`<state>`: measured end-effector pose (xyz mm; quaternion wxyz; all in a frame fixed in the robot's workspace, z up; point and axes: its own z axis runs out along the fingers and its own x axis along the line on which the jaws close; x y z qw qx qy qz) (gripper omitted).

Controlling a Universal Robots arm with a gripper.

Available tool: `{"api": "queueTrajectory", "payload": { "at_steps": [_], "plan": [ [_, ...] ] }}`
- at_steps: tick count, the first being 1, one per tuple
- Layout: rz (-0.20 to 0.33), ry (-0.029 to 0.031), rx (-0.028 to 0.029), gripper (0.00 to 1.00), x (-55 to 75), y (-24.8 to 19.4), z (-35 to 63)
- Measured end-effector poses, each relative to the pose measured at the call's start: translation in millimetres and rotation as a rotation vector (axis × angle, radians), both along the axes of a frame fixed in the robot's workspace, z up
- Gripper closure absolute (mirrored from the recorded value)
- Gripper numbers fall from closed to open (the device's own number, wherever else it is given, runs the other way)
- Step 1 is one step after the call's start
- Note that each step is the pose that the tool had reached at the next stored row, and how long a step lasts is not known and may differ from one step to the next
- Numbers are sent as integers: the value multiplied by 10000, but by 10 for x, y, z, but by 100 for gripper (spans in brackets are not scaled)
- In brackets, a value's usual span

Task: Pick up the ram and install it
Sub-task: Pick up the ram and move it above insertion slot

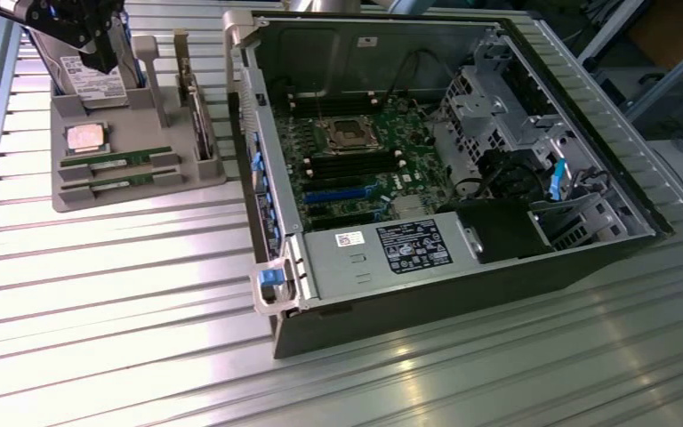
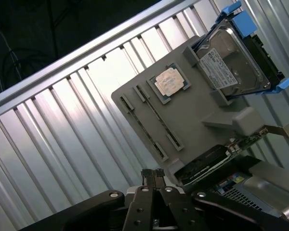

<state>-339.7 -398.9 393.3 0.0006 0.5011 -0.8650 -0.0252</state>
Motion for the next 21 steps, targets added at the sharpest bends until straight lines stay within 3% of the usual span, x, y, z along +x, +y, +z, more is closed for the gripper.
{"api": "queueTrajectory", "payload": {
  "at_steps": [15,21],
  "plan": [
    [912,0,0,90,0,0,0],
    [1574,0,0,90,0,0,0]
  ]
}}
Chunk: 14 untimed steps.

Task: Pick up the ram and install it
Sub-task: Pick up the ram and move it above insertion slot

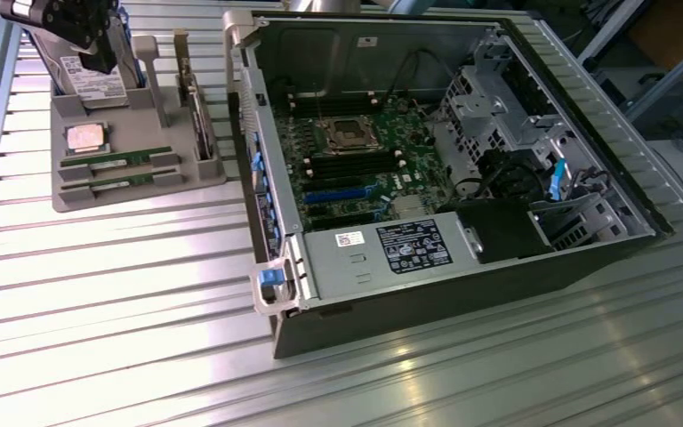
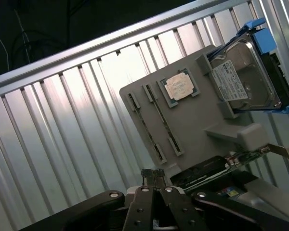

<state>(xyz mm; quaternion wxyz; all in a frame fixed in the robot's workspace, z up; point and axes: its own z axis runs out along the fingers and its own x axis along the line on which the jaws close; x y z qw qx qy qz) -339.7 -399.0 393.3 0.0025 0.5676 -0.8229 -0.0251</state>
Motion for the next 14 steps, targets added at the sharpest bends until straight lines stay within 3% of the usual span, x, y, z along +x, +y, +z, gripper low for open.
{"api": "queueTrajectory", "payload": {
  "at_steps": [14],
  "plan": [
    [988,0,1,90,0,0,0]
  ]
}}
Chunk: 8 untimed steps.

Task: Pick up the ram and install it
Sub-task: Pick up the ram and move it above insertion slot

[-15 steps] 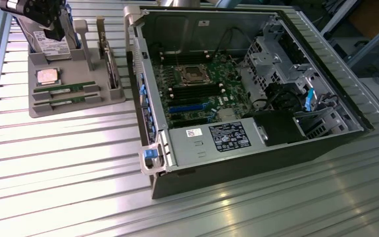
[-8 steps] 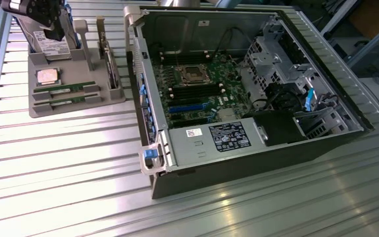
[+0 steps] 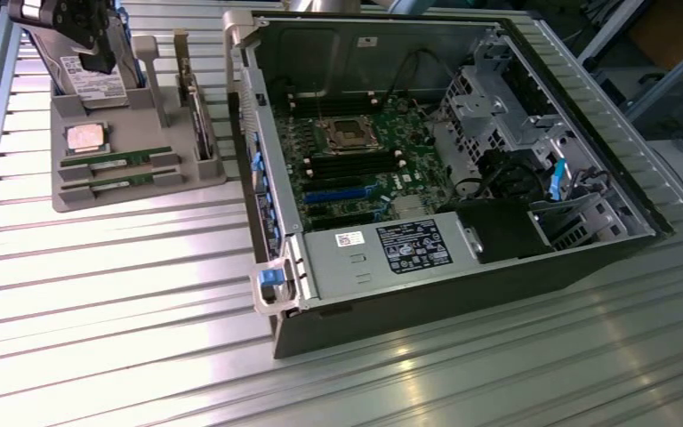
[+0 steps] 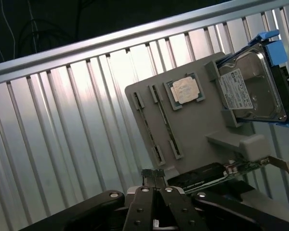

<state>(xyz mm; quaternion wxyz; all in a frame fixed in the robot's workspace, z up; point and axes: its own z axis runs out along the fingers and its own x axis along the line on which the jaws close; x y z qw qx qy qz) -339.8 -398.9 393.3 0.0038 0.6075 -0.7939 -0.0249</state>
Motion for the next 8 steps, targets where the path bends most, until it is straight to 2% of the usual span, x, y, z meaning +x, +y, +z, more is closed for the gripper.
{"api": "queueTrajectory", "payload": {
  "at_steps": [8],
  "plan": [
    [826,0,0,90,0,0,0]
  ]
}}
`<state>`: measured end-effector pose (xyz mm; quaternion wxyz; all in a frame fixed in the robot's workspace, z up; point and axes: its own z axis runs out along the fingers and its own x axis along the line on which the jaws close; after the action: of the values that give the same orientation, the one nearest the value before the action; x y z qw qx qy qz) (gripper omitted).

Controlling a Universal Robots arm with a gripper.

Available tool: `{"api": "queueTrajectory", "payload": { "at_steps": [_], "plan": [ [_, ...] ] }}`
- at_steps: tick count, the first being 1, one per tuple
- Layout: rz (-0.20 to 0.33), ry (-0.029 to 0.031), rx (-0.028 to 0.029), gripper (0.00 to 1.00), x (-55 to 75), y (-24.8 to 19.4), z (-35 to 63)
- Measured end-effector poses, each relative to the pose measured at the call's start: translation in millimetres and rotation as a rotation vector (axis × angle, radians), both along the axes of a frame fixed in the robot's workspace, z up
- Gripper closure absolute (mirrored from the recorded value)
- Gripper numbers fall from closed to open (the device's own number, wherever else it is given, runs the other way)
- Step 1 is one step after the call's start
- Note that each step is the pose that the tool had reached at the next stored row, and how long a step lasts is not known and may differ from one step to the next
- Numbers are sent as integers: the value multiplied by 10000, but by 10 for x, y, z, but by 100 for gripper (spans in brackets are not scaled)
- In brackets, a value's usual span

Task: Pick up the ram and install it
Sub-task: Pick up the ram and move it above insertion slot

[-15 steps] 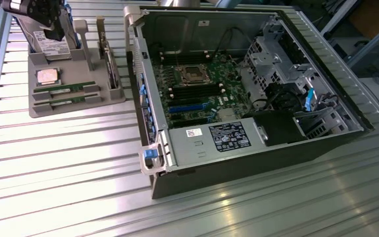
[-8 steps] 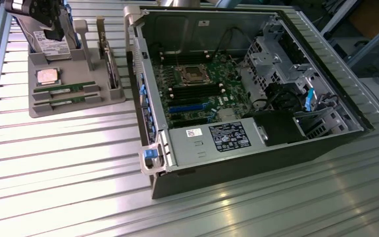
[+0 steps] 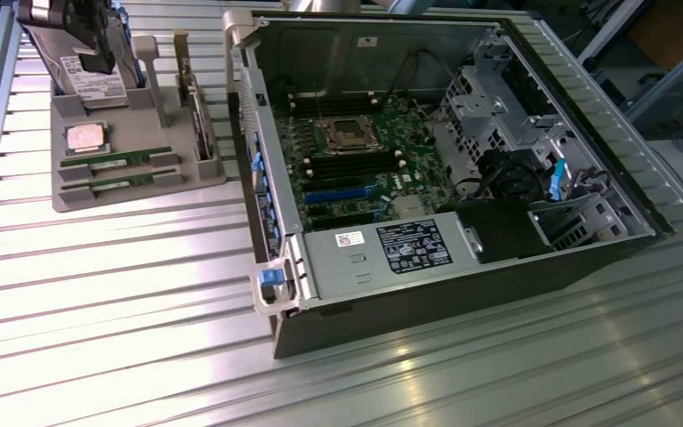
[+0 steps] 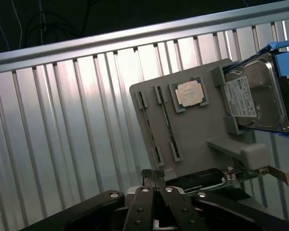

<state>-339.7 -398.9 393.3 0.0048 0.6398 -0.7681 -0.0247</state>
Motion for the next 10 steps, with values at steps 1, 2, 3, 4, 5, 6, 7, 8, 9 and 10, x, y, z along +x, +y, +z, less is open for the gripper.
{"api": "queueTrajectory", "payload": {
  "at_steps": [1,2,3,4,5,6,7,8,9,10],
  "plan": [
    [163,0,0,90,0,0,0],
    [234,0,0,90,0,0,0],
    [314,0,1,90,0,0,0],
    [383,0,0,90,0,0,0],
    [450,0,0,90,0,0,0],
    [542,0,1,90,0,0,0],
    [598,0,1,90,0,0,0],
    [603,0,0,90,0,0,0],
    [603,0,0,90,0,0,0],
    [603,0,0,90,0,0,0]
  ]
}}
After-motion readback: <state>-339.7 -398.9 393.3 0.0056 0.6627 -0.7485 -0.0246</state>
